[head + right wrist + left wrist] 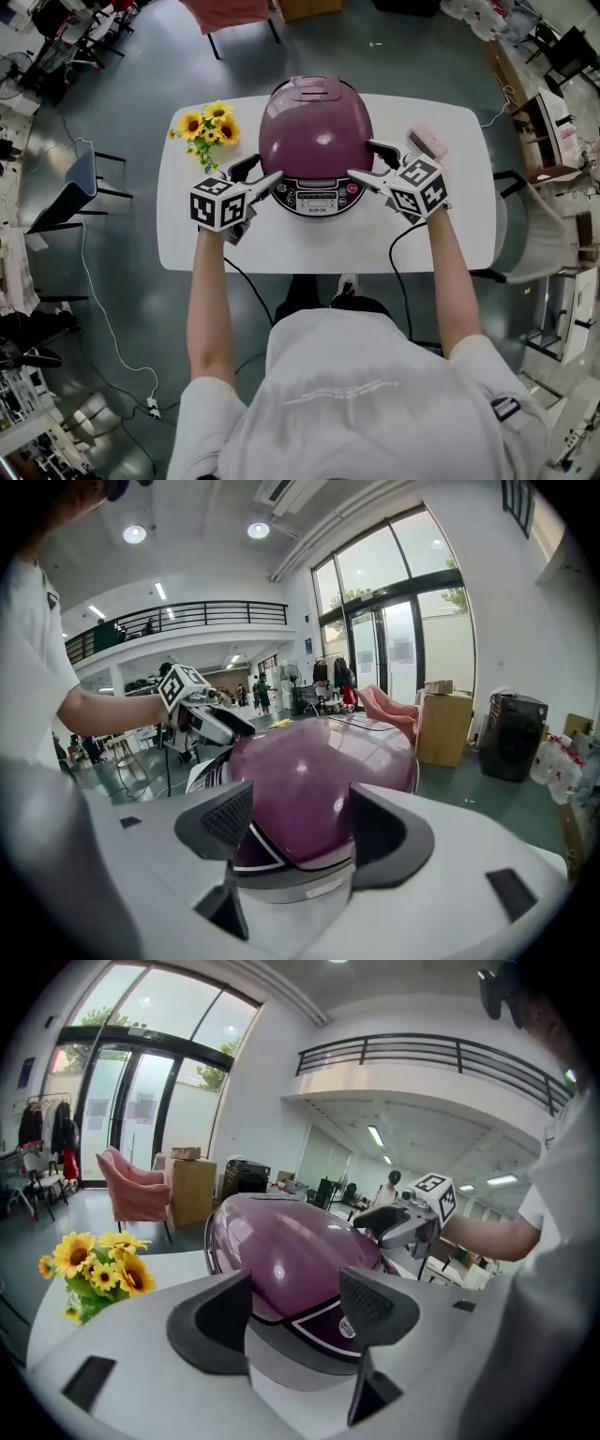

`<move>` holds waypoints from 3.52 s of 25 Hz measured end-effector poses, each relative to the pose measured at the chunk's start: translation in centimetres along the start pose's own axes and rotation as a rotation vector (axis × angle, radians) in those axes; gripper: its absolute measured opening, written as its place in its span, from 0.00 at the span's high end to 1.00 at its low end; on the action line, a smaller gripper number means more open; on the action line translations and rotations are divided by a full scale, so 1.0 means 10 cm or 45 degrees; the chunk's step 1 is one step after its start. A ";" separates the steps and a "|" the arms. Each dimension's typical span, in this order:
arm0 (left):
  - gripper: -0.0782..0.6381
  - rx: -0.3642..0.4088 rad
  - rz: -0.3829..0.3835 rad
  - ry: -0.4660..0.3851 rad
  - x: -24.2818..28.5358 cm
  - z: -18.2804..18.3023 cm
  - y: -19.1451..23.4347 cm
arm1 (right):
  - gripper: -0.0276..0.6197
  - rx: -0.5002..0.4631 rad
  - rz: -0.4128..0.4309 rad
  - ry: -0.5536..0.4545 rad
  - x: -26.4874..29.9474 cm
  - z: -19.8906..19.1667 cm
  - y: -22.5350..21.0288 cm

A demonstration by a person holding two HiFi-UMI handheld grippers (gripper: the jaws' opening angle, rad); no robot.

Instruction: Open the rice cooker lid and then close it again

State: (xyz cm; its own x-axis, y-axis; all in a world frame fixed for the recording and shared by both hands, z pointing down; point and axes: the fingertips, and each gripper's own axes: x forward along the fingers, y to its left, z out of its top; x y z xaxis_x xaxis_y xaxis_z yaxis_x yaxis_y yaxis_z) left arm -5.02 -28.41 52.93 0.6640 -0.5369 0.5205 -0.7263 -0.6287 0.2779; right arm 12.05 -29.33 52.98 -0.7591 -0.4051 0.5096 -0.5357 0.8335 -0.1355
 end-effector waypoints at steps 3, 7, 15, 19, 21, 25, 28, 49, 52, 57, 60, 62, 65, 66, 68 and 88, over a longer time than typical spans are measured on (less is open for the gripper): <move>0.46 -0.021 0.020 -0.016 0.00 0.00 0.02 | 0.48 0.024 -0.041 -0.025 0.00 0.01 -0.04; 0.47 0.007 0.057 0.034 0.02 -0.01 0.03 | 0.49 0.017 -0.086 -0.033 0.01 0.01 -0.05; 0.47 0.021 0.102 0.062 0.04 -0.07 0.01 | 0.49 0.006 -0.121 -0.042 0.02 -0.02 -0.03; 0.47 0.026 0.096 0.063 0.04 -0.07 0.01 | 0.49 0.000 -0.130 -0.048 0.03 -0.02 -0.03; 0.47 0.037 0.091 0.085 0.05 -0.07 0.01 | 0.49 -0.004 -0.130 -0.039 0.03 -0.02 -0.03; 0.47 0.063 0.092 0.128 0.06 -0.09 0.01 | 0.49 -0.007 -0.135 -0.038 0.04 -0.03 -0.02; 0.47 0.057 0.096 0.114 0.05 -0.08 0.01 | 0.50 -0.002 -0.140 -0.054 0.03 -0.02 -0.02; 0.57 0.066 0.374 -0.339 -0.38 0.39 -0.11 | 0.71 0.047 -0.358 -0.328 -0.55 0.50 -0.15; 0.64 0.148 0.424 -0.403 -0.54 0.59 -0.23 | 0.75 -0.005 -0.425 -0.375 -0.82 0.64 -0.14; 0.75 0.257 0.484 -0.473 -0.78 0.79 -0.47 | 0.82 -0.087 -0.530 -0.416 -1.20 0.75 -0.11; 0.81 0.299 0.518 -0.504 -0.90 0.87 -0.61 | 0.86 -0.117 -0.566 -0.432 -1.37 0.80 -0.06; 0.82 0.321 0.524 -0.520 -0.95 0.91 -0.70 | 0.88 -0.148 -0.592 -0.445 -1.46 0.83 -0.03; 0.85 0.349 0.533 -0.538 -1.01 0.94 -0.81 | 0.90 -0.183 -0.611 -0.456 -1.55 0.85 0.03; 0.86 0.358 0.536 -0.544 -1.03 0.95 -0.85 | 0.90 -0.186 -0.606 -0.463 -1.58 0.86 0.06; 0.87 0.375 0.542 -0.555 -1.09 0.95 -0.92 | 0.91 -0.186 -0.592 -0.482 -1.64 0.88 0.13; 0.87 0.563 0.464 -0.589 -1.20 1.07 -1.65 | 0.92 -0.327 -0.539 -0.482 -1.74 0.97 0.66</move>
State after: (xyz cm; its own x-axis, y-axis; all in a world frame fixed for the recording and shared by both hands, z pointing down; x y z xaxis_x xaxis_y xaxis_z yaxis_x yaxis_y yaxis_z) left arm 0.88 -17.62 33.42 0.4724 -0.8760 0.0969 -0.8403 -0.4808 -0.2504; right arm 18.14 -20.42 35.00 -0.6041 -0.7860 0.1313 -0.7486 0.6162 0.2449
